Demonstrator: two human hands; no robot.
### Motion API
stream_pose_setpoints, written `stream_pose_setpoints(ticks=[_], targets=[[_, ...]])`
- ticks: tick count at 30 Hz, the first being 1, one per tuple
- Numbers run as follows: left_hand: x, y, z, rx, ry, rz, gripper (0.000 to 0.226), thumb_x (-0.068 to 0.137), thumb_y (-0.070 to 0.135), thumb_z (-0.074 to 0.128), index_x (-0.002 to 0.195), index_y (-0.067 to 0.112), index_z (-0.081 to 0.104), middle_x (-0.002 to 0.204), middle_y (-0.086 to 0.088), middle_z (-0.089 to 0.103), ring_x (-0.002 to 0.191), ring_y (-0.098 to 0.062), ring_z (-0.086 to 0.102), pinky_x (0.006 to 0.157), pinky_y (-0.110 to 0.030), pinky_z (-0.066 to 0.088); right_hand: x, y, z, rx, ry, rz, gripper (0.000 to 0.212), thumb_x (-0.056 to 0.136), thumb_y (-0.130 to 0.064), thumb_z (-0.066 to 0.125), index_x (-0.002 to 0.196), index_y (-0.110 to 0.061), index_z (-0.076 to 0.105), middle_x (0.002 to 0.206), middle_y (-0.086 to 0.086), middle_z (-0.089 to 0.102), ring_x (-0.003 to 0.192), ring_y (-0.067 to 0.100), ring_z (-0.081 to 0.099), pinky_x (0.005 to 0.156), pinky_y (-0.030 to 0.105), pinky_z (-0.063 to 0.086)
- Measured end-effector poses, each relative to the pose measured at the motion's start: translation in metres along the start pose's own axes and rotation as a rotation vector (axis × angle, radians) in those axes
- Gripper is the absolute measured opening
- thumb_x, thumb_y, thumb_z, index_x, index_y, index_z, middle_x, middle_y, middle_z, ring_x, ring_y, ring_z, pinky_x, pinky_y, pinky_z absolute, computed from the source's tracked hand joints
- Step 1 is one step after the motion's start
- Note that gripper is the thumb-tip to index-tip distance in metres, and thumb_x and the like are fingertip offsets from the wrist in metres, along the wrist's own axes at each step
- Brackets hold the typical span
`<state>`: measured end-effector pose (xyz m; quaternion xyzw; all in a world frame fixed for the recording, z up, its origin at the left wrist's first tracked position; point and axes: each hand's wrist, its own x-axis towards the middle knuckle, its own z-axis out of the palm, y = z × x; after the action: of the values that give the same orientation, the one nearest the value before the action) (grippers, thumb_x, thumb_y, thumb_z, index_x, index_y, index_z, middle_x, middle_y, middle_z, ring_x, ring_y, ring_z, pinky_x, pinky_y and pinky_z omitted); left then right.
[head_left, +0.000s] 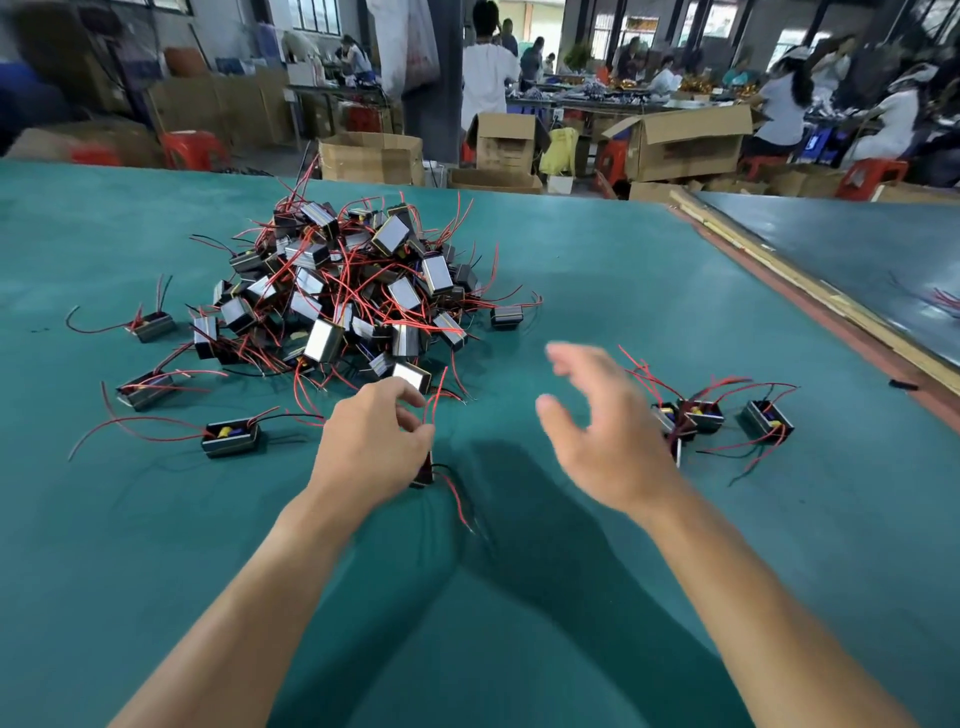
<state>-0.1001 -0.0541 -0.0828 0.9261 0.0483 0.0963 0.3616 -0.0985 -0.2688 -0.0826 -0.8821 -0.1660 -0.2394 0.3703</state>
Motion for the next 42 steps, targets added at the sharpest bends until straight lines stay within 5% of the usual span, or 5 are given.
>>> stream_pose_setpoints(ticks=[9,20,28,35,42], targets=[[0.001,-0.008,0.021,0.182,-0.119,0.174,0.073,0.091,0.044,0.061,0.150,0.015,0.031,0.157,0.003,0.031,0.145,-0.018,0.023,0.116,-0.035,0.023,0.015,0.056,-0.012,-0.288,-0.131,0.596,0.044,0.098,-0.034,0.049,0.128,-0.001,0.053,0.137,0.018,0.055,0.128,0.032,0.046,0.101,0.038,0.035],[0.008,-0.013,0.030,0.174,-0.076,0.201,0.052,0.099,0.038,0.043,0.146,0.015,0.039,0.157,0.001,0.028,0.144,-0.017,0.020,0.119,-0.045,0.017,-0.023,-0.033,0.024,-0.090,-0.525,0.047,0.023,0.079,-0.047,0.070,0.088,-0.026,0.069,0.083,-0.010,0.067,0.086,0.013,0.053,0.077,0.024,0.042],[0.026,-0.024,0.023,0.229,-0.165,0.214,0.059,0.099,0.049,0.036,0.154,0.030,0.023,0.164,0.010,0.008,0.151,-0.013,-0.005,0.120,-0.049,-0.001,-0.023,-0.032,0.024,-0.039,-0.564,0.074,0.009,0.080,-0.030,0.071,0.088,-0.026,0.068,0.068,-0.011,0.065,0.065,0.007,0.057,0.066,0.023,0.047],[0.026,-0.020,0.019,0.232,-0.030,0.160,0.047,0.094,0.043,0.050,0.137,0.024,0.047,0.135,-0.002,0.045,0.132,-0.026,0.033,0.108,-0.047,0.030,-0.024,-0.026,0.023,-0.057,-0.586,0.097,0.028,0.079,-0.014,0.060,0.101,-0.029,0.066,0.065,-0.015,0.063,0.065,0.005,0.056,0.062,0.016,0.042],[0.026,-0.025,0.023,0.259,-0.076,0.200,0.042,0.097,0.034,0.049,0.136,0.022,0.044,0.160,0.002,0.016,0.147,-0.020,0.013,0.117,-0.056,0.017,-0.020,-0.019,0.019,-0.064,-0.568,0.132,0.027,0.077,-0.030,0.068,0.104,-0.031,0.067,0.073,-0.016,0.063,0.069,0.000,0.055,0.065,0.015,0.039]])
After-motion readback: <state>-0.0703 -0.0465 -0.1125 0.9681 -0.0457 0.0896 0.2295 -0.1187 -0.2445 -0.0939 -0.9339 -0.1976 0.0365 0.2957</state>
